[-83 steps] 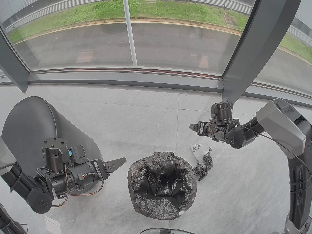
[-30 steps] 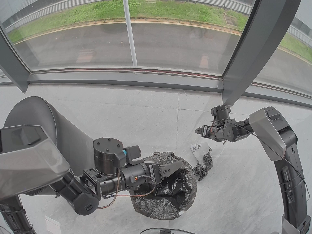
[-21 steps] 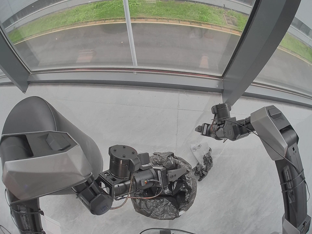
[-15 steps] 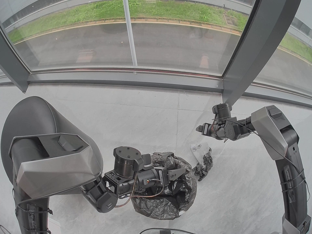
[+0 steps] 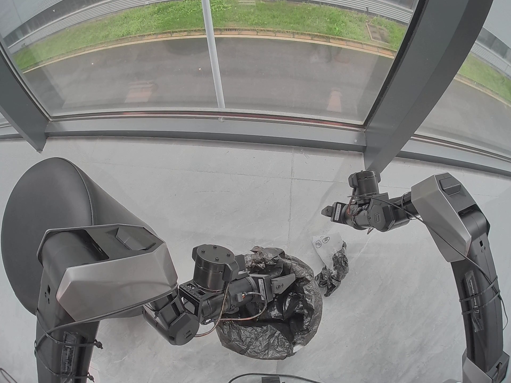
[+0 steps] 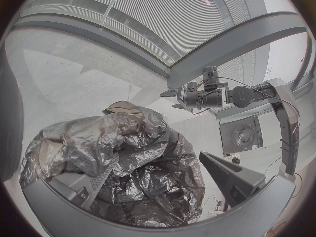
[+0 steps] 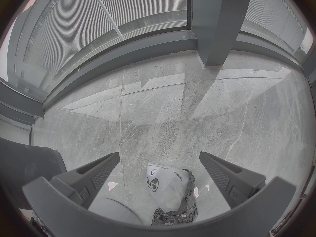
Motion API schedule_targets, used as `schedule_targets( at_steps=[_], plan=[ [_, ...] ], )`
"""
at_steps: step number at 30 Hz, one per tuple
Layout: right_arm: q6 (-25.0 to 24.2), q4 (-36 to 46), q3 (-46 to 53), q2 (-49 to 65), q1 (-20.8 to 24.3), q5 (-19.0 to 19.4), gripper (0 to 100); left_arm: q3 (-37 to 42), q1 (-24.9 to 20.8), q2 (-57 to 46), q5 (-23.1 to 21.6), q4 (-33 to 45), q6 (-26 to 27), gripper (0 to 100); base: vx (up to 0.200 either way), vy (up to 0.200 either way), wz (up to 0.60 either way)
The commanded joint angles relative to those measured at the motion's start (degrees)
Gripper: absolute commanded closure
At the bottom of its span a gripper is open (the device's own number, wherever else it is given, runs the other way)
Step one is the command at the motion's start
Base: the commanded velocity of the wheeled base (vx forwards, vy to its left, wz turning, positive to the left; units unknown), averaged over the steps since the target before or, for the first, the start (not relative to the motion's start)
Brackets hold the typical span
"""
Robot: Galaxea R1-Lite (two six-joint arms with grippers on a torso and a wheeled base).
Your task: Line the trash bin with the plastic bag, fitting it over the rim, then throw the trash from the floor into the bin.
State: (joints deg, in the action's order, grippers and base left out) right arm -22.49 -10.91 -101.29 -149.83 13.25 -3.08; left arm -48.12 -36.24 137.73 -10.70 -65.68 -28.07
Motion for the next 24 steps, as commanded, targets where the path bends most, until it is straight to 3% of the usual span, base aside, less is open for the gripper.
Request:
schedule_targets(
  at_steps=[1, 7, 16, 24],
  plan=[
    [0.0, 0.0, 0.4, -0.1, 0.0, 0.0, 0, -0.2, -0.1, 0.5, 0.6, -0.1, -0.1, 0, 0.0, 0.0, 0.0],
    [0.2, 0.1, 1.3, -0.2, 0.0, -0.1, 0, 3.2, -2.8, -3.4, 3.8, -0.1, -1.2, 0, 0.0, 0.0, 0.0],
    [0.4, 0.0, 2.9, 0.0, 0.0, -0.1, 0, 14.1, -5.1, -15.1, 1.9, -0.6, -7.3, 0, 0.0, 0.0, 0.0],
    [1.2, 0.0, 3.1, -1.7, 0.6, 0.0, 0, 19.3, -3.8, -15.4, -0.8, -12.3, -8.0, 0, 0.0, 0.0, 0.0]
  ],
)
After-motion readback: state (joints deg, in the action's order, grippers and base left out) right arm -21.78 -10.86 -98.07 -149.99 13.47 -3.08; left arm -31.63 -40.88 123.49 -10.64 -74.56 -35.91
